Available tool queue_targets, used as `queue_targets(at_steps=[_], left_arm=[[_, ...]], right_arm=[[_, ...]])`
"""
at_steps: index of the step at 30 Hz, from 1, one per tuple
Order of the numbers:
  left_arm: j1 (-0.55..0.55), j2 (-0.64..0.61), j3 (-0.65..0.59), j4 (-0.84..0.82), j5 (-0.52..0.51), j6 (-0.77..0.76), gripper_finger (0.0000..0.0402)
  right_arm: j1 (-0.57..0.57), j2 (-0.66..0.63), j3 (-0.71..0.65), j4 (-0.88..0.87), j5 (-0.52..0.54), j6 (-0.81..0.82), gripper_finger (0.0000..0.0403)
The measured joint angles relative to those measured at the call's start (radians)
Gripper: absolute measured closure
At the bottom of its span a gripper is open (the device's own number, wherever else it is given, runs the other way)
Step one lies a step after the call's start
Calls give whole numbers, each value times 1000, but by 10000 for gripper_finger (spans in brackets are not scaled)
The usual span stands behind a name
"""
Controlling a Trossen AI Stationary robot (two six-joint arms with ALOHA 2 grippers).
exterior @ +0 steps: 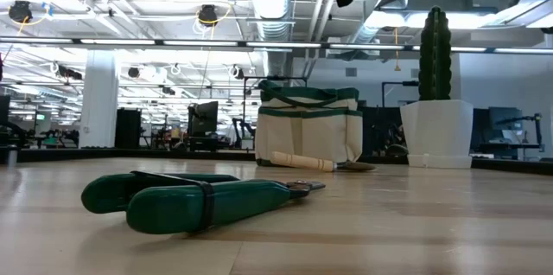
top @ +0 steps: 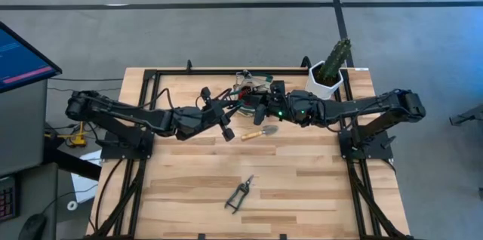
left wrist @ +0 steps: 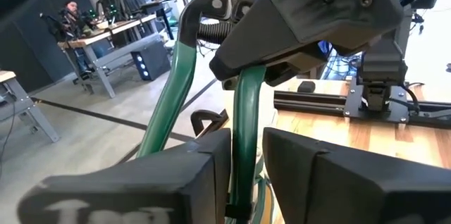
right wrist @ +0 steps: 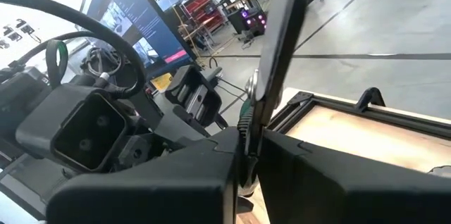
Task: Pick & Place Garden tools in Gardening bag
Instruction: Put the top green shears into the brown gardening bag
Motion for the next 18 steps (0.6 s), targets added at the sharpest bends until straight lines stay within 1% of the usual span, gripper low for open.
queue_targets(at_steps=[4, 7, 15, 18], left_arm=[[0, -7, 0, 3, -3, 0, 320], [0, -26, 0, 5, -1, -6, 306], [0, -126, 0, 4, -3, -8, 247], [0, -170, -1, -4, -3, -8, 229]], right_arm=[[0, 0, 0, -1, 0, 0, 382], [0, 0, 0, -1, -1, 0, 383], [-1, 1, 0, -7, -4, 0, 383], [-1, 1, 0, -8, -4, -24, 383]])
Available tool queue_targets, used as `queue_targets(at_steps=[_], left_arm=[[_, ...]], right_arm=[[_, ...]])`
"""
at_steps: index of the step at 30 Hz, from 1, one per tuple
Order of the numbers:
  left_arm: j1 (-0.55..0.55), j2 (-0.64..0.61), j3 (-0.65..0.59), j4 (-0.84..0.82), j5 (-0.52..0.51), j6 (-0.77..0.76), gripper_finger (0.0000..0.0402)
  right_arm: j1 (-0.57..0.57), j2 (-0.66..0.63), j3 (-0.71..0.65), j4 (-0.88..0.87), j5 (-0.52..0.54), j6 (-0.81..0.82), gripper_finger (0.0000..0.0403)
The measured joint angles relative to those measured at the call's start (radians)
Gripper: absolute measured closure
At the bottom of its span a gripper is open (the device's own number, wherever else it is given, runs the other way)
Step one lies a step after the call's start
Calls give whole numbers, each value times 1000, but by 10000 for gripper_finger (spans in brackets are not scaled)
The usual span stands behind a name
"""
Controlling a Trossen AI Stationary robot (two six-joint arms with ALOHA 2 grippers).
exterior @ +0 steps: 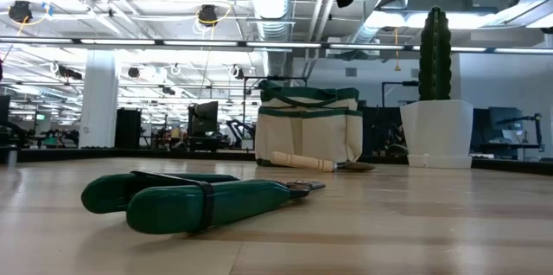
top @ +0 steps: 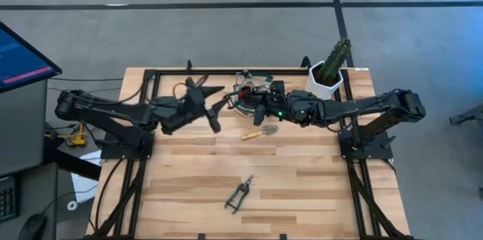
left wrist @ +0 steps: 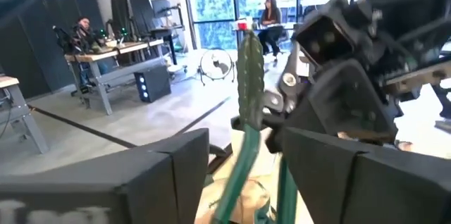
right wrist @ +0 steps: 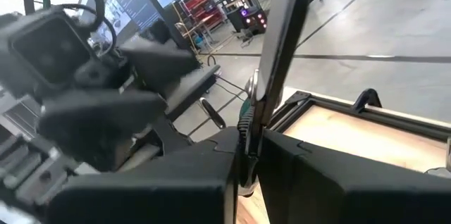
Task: Pick & Place Garden tools in Gardening bag
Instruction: Put the top green shears into the brown gardening bag
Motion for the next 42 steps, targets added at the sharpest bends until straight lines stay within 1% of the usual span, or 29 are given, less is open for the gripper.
queue_targets(at_steps=[4, 9, 15, 21, 26, 29, 34, 38, 42], left_arm=[[0, -55, -1, -31, 0, 0, 217], [0, -112, -1, -90, 0, 0, 216], [0, -147, -1, -169, 2, -71, 224], [0, -158, -2, -252, 3, -77, 232], [0, -158, -2, -255, 3, -78, 237], [0, -158, -2, -255, 2, -77, 238], [0, -158, -2, -255, 0, -72, 237], [0, -158, -2, -255, 0, -72, 239], [0, -158, -2, -255, 0, -71, 242]], right_arm=[[0, 0, 0, -5, 0, -4, 382], [-3, -22, 0, -58, 0, -27, 383], [-35, -84, 0, -226, 1, -28, 383], [-93, -105, 0, -342, 1, -29, 384], [-146, -105, 1, -443, -7, -28, 384], [-175, -105, 29, -550, -28, -29, 384], [-214, -105, 97, -675, -31, -83, 384], [-249, -103, 134, -720, -52, -131, 384], [-276, -69, 157, -785, -57, -177, 384]])
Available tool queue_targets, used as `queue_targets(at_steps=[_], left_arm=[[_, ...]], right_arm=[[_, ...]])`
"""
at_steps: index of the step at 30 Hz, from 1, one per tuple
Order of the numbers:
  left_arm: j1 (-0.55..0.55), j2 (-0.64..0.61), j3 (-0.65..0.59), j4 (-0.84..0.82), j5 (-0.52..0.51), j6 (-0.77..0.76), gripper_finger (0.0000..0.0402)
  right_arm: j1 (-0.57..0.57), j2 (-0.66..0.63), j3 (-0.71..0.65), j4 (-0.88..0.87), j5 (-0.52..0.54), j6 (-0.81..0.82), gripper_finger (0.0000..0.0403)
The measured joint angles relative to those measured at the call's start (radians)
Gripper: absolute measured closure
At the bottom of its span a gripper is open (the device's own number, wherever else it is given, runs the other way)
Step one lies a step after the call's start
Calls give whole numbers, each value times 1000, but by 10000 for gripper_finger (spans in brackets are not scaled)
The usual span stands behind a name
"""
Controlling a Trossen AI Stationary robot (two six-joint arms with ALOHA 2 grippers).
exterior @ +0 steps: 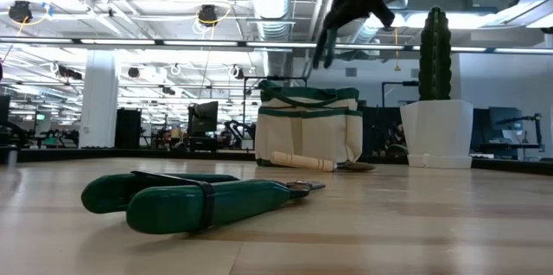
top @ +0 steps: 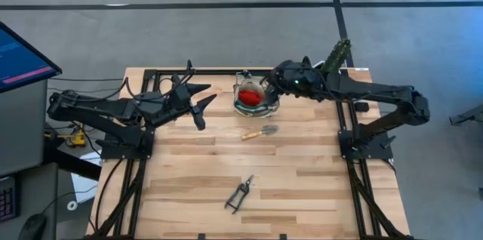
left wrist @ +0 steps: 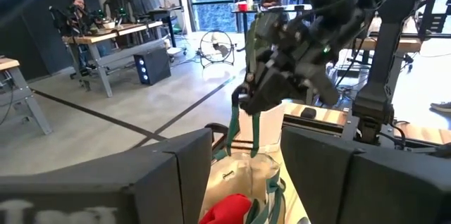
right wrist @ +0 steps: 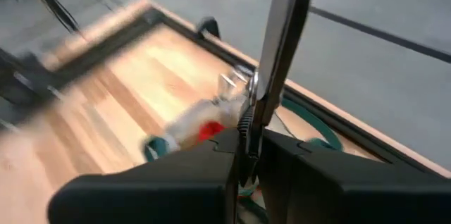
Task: Pick & Place Garden tools in Gardening bag
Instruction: Put the top green shears into the brown gardening bag
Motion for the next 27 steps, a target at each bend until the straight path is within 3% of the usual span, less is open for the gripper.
queue_targets(at_steps=[14, 27], left_arm=[[0, 0, 1, 0, 0, 0, 243], [0, 0, 1, -8, 1, 0, 243]], right_arm=[[-49, 274, 214, -265, -54, -183, 384], [-126, 437, 305, -378, -206, -244, 384]])
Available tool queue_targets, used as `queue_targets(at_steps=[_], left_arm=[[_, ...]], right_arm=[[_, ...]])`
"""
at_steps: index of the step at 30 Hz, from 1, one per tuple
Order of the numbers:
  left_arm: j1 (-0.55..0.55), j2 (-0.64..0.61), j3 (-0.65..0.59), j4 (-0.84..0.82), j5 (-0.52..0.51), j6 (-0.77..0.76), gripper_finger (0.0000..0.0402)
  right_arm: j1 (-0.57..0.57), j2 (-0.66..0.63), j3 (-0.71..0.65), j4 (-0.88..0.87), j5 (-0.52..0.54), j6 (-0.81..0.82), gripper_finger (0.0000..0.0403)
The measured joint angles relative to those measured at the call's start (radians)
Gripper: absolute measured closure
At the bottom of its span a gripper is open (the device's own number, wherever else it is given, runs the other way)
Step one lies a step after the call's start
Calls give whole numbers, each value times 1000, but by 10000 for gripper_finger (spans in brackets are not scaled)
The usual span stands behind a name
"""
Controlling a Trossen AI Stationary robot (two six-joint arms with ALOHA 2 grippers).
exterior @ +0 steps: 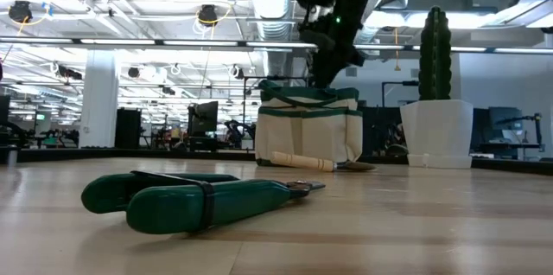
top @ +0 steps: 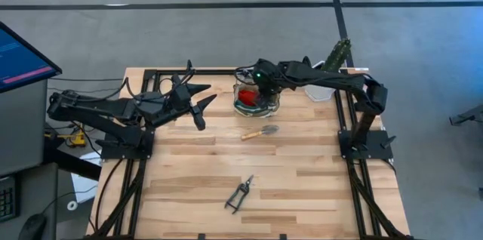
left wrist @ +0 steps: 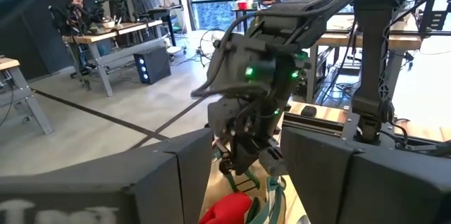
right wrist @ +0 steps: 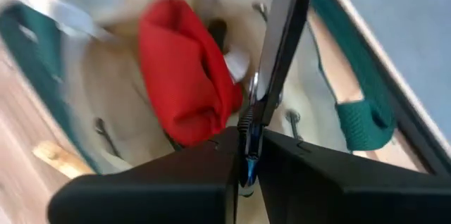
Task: Pick & Place Garden tools in Gardening bag
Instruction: Put the top green shears into the brown gardening bag, then put the brown trowel into the brown gardening bag
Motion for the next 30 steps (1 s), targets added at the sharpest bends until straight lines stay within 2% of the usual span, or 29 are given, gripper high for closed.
queue_targets(at_steps=[16, 30], left_arm=[[0, 0, 0, -8, 0, 0, 243], [0, 0, 0, -39, 0, 0, 243]], right_arm=[[-16, 28, 4, -32, -56, -26, 383], [-7, 24, 3, -26, -89, -81, 265]])
